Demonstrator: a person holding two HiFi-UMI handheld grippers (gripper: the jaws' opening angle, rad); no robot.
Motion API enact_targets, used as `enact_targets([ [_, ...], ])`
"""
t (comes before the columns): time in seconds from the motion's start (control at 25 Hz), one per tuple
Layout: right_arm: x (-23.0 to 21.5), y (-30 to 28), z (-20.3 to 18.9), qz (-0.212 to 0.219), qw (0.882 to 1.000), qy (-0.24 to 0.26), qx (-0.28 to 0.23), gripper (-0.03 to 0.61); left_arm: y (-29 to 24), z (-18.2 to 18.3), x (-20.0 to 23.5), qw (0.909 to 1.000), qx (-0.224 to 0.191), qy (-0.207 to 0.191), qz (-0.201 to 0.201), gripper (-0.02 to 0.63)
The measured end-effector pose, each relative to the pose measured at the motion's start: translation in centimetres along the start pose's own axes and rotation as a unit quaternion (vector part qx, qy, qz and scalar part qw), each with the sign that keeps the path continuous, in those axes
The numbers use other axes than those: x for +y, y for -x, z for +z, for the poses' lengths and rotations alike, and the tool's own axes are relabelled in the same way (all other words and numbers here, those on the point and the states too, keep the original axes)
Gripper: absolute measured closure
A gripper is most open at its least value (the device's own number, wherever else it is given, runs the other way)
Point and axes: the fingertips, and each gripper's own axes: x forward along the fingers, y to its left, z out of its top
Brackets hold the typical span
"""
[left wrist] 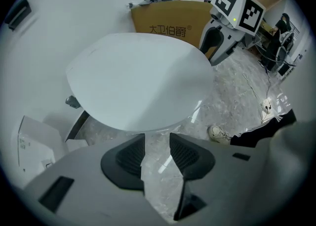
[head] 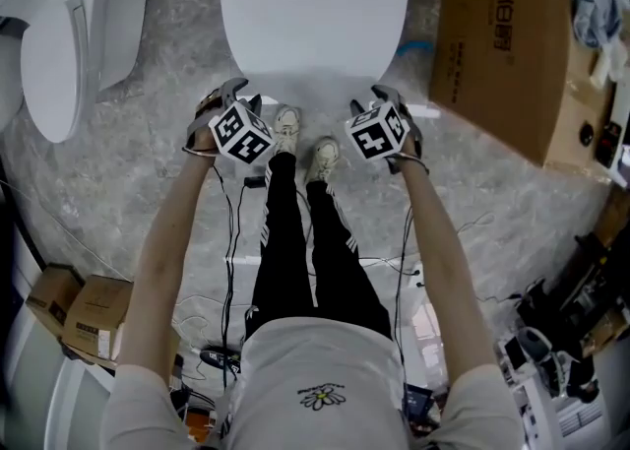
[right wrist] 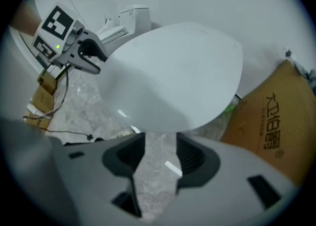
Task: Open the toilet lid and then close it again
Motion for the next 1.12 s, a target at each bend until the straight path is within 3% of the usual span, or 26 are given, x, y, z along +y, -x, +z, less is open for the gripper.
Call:
enact_targets([
  [0.16,-2.5,2.7,1.1,-0.028,0.999,-0.035,-0.008,0.364,2.8,0.4,2.1,0.9994,-0.006,0.026,0.023,0.436],
  [0.36,-5.9,9.7,5.9,-0.063,0.995,-0.044,-0.065,0.365,9.3,2.9,6.0,0.9944,-0.038,0.075,0.064,0.439],
  [0.48,-9.0,15.6,11.3,-0.095,0.986,-0.041,-0.127,0.371,14.7,7.2,10.3,0.9852,-0.089,0.103,0.104,0.442],
  [0.6,-11.0,22.7,16.3,-0.132,0.970,-0.041,-0.202,0.399,21.3,12.1,13.7,0.9702,-0.155,0.123,0.140,0.451],
  [0.76,-11.0,33.3,20.4,-0.165,0.935,-0.057,-0.308,0.430,30.8,17.5,15.5,0.9389,-0.251,0.171,0.163,0.477],
  [0.92,-9.7,43.7,23.2,-0.184,0.884,-0.077,-0.423,0.460,41.0,21.9,15.5,0.8902,-0.367,0.185,0.197,0.550],
  [1.12,-5.7,53.1,22.5,-0.192,0.825,-0.081,-0.526,0.491,51.5,23.6,11.9,0.8344,-0.464,0.184,0.233,0.586],
])
